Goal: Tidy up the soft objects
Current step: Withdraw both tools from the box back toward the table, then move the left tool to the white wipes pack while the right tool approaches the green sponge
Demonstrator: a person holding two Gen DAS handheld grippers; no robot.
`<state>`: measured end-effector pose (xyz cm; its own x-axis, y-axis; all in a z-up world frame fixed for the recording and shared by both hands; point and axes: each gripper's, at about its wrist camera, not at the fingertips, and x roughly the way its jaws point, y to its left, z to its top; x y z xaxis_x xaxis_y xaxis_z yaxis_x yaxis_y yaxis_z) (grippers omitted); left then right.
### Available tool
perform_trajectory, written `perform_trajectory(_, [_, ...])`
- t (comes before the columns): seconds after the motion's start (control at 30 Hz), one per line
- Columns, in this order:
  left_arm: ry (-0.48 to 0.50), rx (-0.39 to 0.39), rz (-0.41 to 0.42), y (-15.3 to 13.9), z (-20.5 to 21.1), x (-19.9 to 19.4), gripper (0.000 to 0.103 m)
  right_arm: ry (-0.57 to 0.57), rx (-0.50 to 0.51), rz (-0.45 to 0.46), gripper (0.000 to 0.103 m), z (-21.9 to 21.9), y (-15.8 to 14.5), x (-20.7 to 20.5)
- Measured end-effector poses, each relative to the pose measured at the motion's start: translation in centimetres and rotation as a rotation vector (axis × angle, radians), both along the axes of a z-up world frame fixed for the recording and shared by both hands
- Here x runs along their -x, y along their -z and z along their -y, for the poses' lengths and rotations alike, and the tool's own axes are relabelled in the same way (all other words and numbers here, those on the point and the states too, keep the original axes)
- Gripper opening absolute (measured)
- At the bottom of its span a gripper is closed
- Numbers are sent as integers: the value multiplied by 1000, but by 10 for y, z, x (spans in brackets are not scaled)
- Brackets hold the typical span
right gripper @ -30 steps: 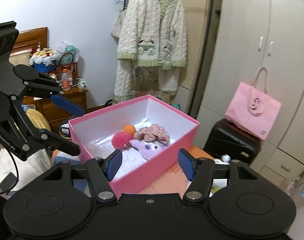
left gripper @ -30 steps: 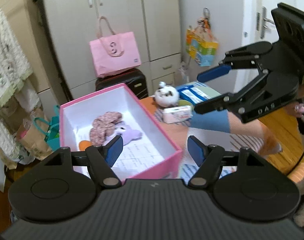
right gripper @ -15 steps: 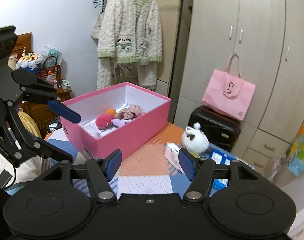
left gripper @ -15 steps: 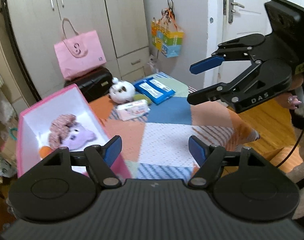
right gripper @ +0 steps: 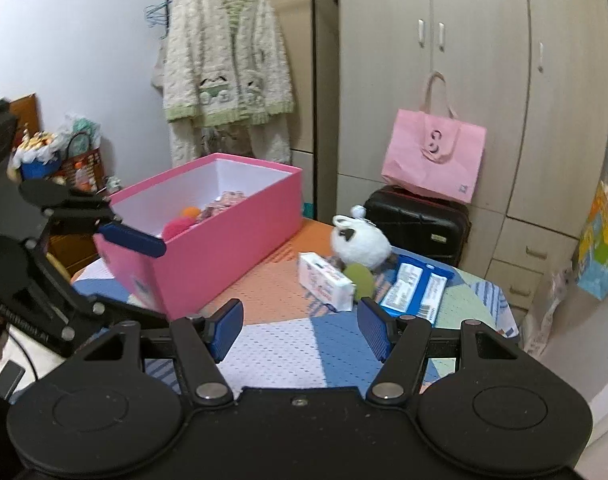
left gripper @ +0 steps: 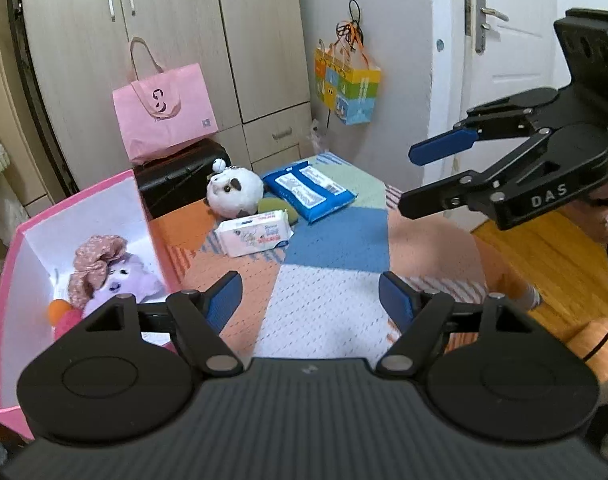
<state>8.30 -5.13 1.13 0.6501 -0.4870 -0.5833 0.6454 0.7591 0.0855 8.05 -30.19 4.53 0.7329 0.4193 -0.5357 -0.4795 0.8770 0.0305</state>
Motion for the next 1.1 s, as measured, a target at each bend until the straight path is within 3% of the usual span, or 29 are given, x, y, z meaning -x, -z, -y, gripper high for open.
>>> perform_trajectory(0.17, [-34,19,3,14,18,-14,75,19,-22,-8,68,13,12,-19])
perform_trajectory(0.47, [-147,6,79,38,51,-45,78,19,-53,14,68,30,35,-62])
perform_trajectory(0.63, [-200,22,56,55,63,-69,78,30,-84,-20,68,36,48,-99])
perform_trajectory(0.9, [-329,39,73,82,68,-107,82,0,-88,-77,46,28,65,-148])
perform_trajectory(1.1, [-366,13,116,93,76,-125,90,-31,-91,-103,41,18,77,-176])
